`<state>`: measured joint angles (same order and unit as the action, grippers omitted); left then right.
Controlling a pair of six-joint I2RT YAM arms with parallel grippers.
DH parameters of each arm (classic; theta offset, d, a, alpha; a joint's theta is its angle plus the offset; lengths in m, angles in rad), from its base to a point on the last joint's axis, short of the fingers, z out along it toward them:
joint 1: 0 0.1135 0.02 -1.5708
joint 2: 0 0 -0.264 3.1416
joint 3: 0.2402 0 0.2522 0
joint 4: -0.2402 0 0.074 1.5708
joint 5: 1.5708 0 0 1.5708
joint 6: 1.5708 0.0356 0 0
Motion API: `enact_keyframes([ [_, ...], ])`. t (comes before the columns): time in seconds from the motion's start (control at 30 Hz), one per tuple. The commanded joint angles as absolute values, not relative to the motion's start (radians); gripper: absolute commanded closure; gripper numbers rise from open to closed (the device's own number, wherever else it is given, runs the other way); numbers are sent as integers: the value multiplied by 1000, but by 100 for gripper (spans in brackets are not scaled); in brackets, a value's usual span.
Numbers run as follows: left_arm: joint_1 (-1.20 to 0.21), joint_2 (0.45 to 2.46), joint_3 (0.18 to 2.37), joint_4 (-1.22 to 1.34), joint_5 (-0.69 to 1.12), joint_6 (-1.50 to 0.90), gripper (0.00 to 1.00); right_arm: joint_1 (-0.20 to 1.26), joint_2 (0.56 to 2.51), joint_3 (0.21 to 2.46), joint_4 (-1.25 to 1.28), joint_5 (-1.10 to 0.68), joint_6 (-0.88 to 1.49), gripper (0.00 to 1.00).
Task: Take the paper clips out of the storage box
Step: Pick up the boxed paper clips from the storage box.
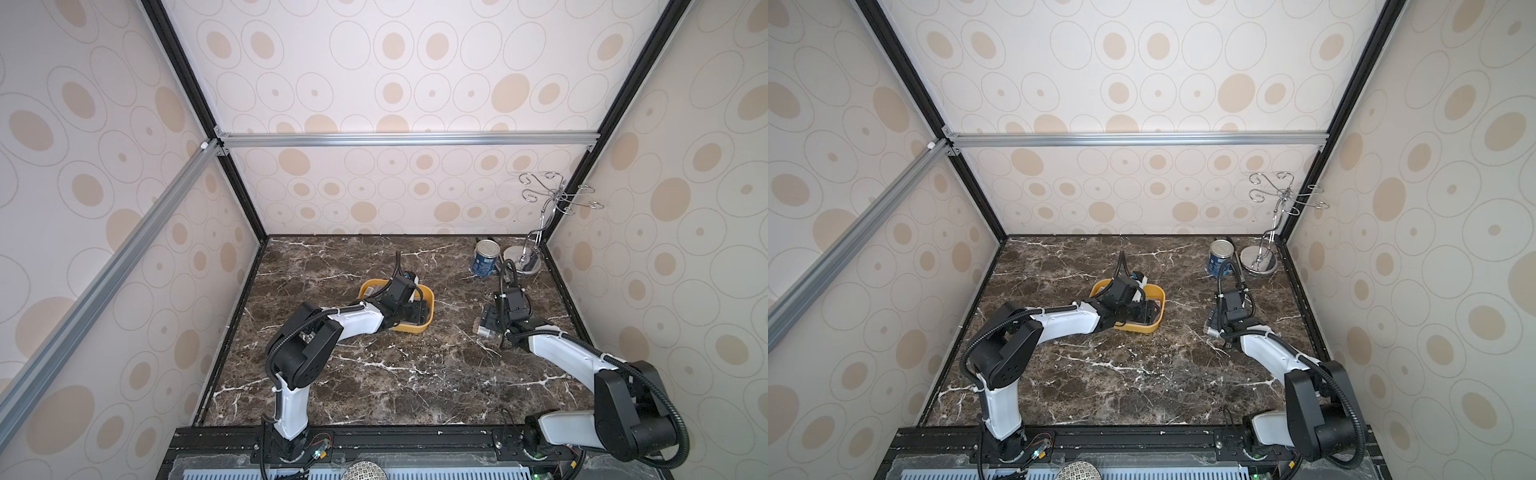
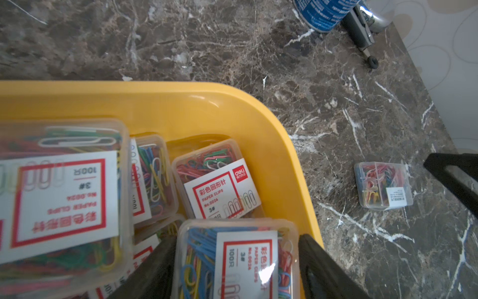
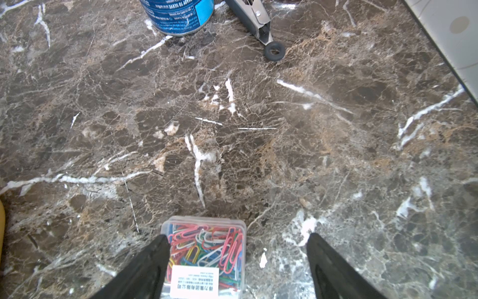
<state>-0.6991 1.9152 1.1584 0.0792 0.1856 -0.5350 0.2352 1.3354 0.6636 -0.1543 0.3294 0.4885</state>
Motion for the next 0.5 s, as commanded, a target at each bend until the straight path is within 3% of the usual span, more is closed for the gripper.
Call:
enact_keyframes([
  [0.0,-666,1923,1187,-18,272,-489,27,235,1337,681,-168,332,491,15],
  [0.23,-659,1896,1183,41,459,-476,29,234,1340,681,-170,336,494,15],
  [0.47,-659,1844,1184,49,465,-481,30,234,1339,681,-170,334,493,15],
])
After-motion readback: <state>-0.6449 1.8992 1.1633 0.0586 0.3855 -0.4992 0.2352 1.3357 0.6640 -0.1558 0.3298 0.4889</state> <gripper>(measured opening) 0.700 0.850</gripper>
